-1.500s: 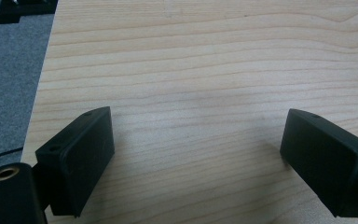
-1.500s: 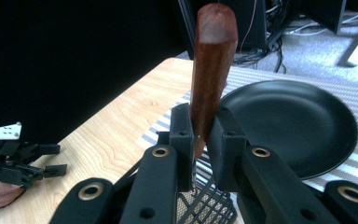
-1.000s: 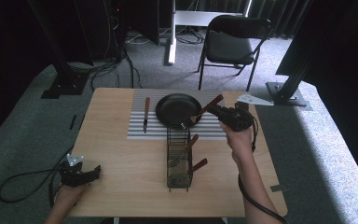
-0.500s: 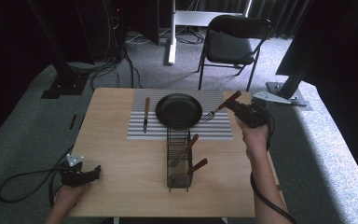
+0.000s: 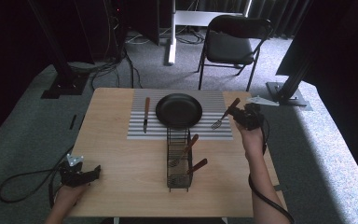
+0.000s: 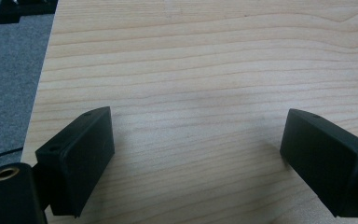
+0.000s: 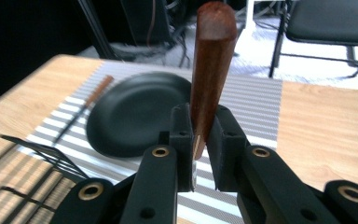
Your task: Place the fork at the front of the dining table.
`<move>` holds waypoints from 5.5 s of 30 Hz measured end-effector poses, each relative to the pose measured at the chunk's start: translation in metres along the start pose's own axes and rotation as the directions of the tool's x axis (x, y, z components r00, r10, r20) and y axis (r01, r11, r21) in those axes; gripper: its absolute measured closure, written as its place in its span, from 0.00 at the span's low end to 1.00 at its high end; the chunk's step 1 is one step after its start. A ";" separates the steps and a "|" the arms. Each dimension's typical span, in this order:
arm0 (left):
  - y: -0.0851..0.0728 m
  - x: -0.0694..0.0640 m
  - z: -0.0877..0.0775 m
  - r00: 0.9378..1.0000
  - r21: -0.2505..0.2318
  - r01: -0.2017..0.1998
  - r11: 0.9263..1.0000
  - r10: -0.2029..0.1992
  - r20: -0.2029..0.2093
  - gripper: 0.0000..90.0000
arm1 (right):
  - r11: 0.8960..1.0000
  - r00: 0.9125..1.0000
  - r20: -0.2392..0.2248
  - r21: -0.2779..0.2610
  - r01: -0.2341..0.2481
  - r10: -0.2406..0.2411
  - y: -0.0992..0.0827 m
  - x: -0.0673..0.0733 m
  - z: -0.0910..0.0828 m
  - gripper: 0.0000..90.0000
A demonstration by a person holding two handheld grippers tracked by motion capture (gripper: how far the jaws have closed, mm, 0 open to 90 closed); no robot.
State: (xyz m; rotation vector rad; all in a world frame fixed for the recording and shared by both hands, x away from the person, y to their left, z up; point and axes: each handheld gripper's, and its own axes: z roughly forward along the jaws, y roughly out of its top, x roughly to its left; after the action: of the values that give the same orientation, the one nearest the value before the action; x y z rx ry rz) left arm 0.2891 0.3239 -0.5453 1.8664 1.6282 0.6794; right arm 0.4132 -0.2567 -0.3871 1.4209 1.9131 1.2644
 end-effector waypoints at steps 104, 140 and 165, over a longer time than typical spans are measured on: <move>0.000 0.000 0.000 1.000 0.000 0.000 1.000 0.000 0.000 0.11 | 0.836 0.988 0.156 0.544 -0.068 -0.021 -0.035 0.006 0.152 0.79; 0.000 0.000 0.000 1.000 0.000 0.000 1.000 0.000 0.000 0.11 | 0.858 0.982 0.122 0.479 -0.187 0.145 -0.073 -0.018 0.122 0.49; 0.000 0.000 0.000 1.000 0.001 0.000 1.000 0.000 0.000 0.11 | 0.874 0.990 0.027 0.468 -0.133 0.136 -0.081 0.004 0.126 0.39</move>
State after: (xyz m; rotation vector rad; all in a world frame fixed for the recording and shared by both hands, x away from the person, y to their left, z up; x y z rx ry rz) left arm 0.2890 0.3239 -0.5452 1.8673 1.6294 0.6788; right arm 0.4678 -0.2064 -0.5175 1.8123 2.2619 0.8878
